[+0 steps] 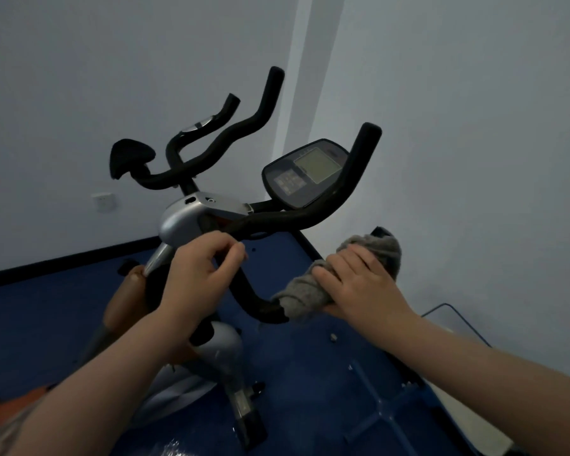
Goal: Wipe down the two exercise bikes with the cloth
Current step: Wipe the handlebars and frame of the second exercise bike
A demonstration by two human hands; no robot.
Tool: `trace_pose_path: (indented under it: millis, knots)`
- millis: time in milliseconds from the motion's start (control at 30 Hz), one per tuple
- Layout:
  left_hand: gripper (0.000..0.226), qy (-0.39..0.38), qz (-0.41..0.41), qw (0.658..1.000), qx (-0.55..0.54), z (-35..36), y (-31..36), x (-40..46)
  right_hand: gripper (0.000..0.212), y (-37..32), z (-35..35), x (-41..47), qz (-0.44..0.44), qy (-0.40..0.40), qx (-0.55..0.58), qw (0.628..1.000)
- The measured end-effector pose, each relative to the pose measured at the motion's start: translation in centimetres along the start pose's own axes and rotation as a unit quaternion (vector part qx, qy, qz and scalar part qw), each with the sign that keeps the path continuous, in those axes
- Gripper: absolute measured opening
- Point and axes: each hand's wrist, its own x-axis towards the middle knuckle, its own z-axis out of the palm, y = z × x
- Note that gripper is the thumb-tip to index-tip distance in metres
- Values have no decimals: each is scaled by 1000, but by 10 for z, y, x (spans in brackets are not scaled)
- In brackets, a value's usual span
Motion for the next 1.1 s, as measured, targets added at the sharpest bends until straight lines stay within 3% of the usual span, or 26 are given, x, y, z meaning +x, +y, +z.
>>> trace_pose_path:
  millis: [133, 233, 433, 567, 700, 833, 933, 1033, 1100]
  knots:
    - [28, 83, 1, 996, 41, -8, -7, -3, 49, -33, -14, 23, -48, -62, 38, 996]
    - [29, 118, -35, 989, 78, -13, -19, -9, 47, -70, -15, 44, -19, -144, 90, 985]
    - [18, 89, -80, 985, 127, -22, -33, -19, 40, -47, -20, 28, -41, -80, 90, 992]
    - [16, 97, -89, 985, 108, -23, -33, -18, 48, -95, -9, 65, 58, -192, 86, 976]
    - [15, 103, -122, 980, 115, -24, -33, -18, 43, -95, 0, 99, 56, -297, 128, 944]
    - [14, 91, -146, 978, 120, -24, -33, -21, 33, -94, -11, 68, 13, -306, 120, 944]
    - [13, 96, -145, 978, 113, -26, -34, -18, 45, -97, -2, 77, 96, -291, 181, 935]
    - [12, 93, -140, 979, 119, -26, -36, -16, 44, -101, 15, 115, 213, -291, 272, 892]
    - [14, 95, -143, 978, 121, -25, -37, -17, 42, -107, 22, 128, 246, -261, 283, 890]
